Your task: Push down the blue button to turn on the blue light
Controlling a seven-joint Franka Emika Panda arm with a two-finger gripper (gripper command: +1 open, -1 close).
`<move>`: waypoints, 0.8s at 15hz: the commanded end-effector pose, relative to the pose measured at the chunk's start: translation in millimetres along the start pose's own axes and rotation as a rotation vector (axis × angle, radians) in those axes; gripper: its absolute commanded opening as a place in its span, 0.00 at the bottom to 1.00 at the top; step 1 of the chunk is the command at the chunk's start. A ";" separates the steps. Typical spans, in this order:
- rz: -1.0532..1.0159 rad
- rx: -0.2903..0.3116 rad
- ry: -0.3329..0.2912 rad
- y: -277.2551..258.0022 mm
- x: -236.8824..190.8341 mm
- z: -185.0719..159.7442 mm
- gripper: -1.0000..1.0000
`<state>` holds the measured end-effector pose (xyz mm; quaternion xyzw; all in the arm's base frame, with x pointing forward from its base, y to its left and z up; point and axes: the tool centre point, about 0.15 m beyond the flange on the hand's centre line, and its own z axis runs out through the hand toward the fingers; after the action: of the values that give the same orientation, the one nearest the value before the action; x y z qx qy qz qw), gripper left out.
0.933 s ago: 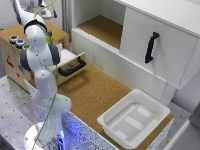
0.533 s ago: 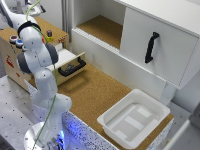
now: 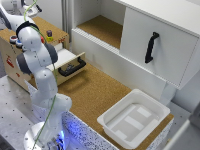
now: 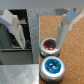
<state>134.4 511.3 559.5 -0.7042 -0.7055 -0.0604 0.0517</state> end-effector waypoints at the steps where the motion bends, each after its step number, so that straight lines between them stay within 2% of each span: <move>1: 0.062 0.012 -0.082 13.0 32.7 31.9 0.00; 6: 0.107 0.015 -0.154 21.9 21.6 54.1 0.00; 12: 0.147 0.063 -0.209 25.6 18.1 90.1 0.00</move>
<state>158.9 524.8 501.1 -0.7443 -0.6660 -0.0040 0.0496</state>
